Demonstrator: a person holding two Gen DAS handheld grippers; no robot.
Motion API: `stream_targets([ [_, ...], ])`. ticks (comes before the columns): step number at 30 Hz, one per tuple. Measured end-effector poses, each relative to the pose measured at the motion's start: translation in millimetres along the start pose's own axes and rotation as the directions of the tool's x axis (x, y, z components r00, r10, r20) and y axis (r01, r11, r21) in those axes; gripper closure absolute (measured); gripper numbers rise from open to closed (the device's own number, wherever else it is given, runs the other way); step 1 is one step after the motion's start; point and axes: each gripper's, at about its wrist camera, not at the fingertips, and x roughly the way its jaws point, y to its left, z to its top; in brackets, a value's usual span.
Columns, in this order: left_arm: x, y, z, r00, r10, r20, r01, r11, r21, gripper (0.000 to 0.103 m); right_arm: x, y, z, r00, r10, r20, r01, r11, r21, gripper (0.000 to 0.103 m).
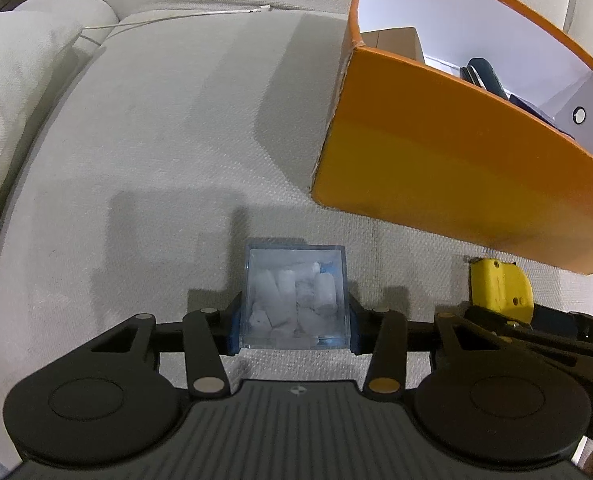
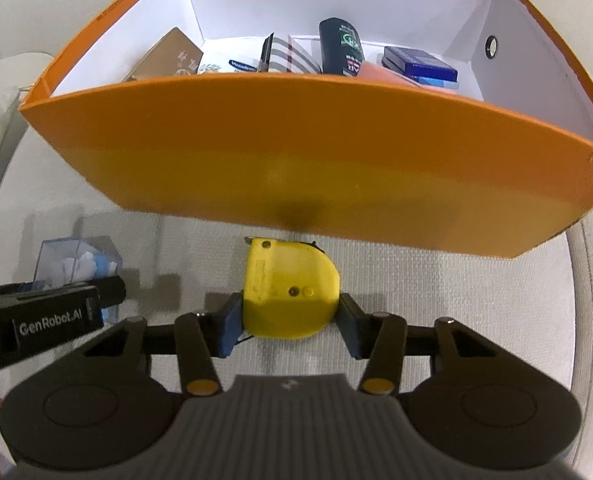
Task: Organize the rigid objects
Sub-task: 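Grasp the clear cotton cube with the left tool while the right tool grasps the yellow tape measure, then lift the cotton cube and tape measure with both tools over the shoebox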
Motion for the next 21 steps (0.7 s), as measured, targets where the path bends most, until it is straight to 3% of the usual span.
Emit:
stream_targets([
  [5,-8.4,-1.4,-2.6,1.000,0.002,0.003,-0.002,1.000,0.014,0.050,-4.6,-7.2,-8.5,0.999,0.024,-0.026,-0.024,1.000,-0.003,0.051],
  [14,-20.4,-7.9,-13.8,1.000,-0.006,-0.007,0.007,0.998,0.057,0.050,-9.7,-22.9,-30.9,0.995,-0.015,-0.099,0.010,0.998,-0.057,0.051],
  [18,-15.2,-14.1,-15.3,1.000,0.000,-0.017,0.001,0.998,0.061,0.050,-4.9,-28.5,-29.4,0.996,-0.005,-0.085,0.001,0.999,-0.046,0.049],
  [21,-12.1,-18.3,-16.6,1.000,0.016,-0.014,-0.015,0.997,0.074,0.050,-4.6,-26.8,-29.1,0.998,-0.001,-0.064,-0.002,0.999,-0.052,0.042],
])
